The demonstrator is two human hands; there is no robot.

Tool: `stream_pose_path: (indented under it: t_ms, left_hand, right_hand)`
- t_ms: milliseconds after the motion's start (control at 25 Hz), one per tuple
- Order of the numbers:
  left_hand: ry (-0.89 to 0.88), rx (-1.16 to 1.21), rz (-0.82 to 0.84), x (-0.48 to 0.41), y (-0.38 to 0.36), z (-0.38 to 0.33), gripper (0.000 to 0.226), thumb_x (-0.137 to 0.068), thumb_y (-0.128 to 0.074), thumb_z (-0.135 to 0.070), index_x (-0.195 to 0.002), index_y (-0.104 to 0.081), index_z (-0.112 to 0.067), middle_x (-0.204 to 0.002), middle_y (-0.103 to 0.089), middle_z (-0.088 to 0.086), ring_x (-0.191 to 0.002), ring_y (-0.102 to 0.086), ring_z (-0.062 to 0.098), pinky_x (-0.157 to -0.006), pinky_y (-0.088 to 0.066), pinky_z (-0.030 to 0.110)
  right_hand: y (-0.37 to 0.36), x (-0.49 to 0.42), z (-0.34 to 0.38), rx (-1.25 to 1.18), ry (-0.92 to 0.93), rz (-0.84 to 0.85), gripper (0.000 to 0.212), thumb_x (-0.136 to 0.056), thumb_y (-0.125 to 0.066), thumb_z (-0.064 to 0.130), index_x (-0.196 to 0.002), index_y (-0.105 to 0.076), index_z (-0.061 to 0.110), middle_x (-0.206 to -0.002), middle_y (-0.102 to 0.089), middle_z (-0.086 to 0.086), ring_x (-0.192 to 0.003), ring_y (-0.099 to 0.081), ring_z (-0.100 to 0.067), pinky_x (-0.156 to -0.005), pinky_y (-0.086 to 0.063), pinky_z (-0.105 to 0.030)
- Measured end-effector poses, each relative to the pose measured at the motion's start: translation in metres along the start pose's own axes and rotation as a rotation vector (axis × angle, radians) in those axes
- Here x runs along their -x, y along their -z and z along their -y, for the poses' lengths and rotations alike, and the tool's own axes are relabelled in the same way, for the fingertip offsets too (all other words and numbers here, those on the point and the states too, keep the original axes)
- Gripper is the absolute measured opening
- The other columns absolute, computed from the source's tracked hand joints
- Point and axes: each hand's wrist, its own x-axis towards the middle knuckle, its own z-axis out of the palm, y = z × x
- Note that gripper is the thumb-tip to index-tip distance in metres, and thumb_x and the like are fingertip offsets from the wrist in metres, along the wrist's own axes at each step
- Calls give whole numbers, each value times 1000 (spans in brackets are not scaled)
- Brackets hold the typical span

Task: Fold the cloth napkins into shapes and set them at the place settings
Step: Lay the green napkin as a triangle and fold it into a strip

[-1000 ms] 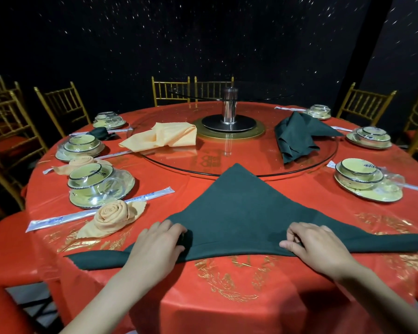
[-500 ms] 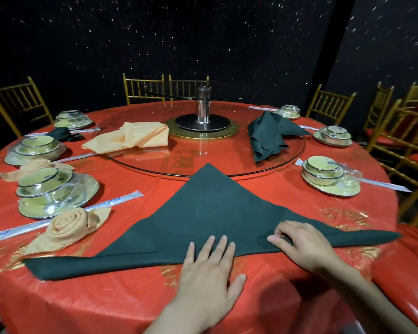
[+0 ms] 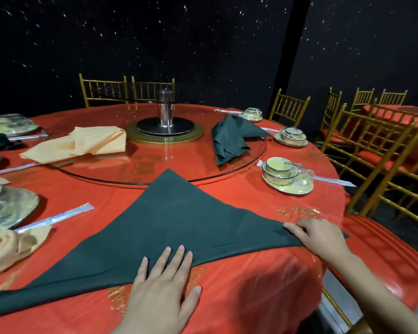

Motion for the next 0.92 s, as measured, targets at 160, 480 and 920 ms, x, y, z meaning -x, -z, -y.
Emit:
stream_pose_path:
  t_ms: [160, 480, 920]
  left_hand:
    - [2, 36, 12, 0, -1, 1, 60, -85, -33, -61, -123, -62, -26, -128, -60, -7, -122, -40, 13, -109, -3, 35]
    - [7, 42, 108, 0, 8, -1, 60, -82, -36, -60, -122, -63, -24, -127, -61, -6, -119, -55, 17, -106, -5, 34]
    - [-70, 199, 269, 2, 37, 21, 90, -74, 6, -78, -150, 3, -30, -147, 18, -19, -138, 18, -4, -116, 9, 25]
  right_hand:
    - [-3, -9, -17, 21, -73, -18, 56, -88, -41, 62, -55, -45, 17, -54, -54, 5, -61, -57, -17, -46, -35, -29]
    - [-2, -6, 4, -105, 68, -267, 38, -83, -69, 35, -59, -42, 23, -61, -45, 7, -63, -51, -24, -59, -36, -34]
    - [-21, 26, 147, -150, 880, -308, 34, -87, -46, 51, -95, -72, 31, -88, -63, 17, -82, -58, -6, -77, -31, -24]
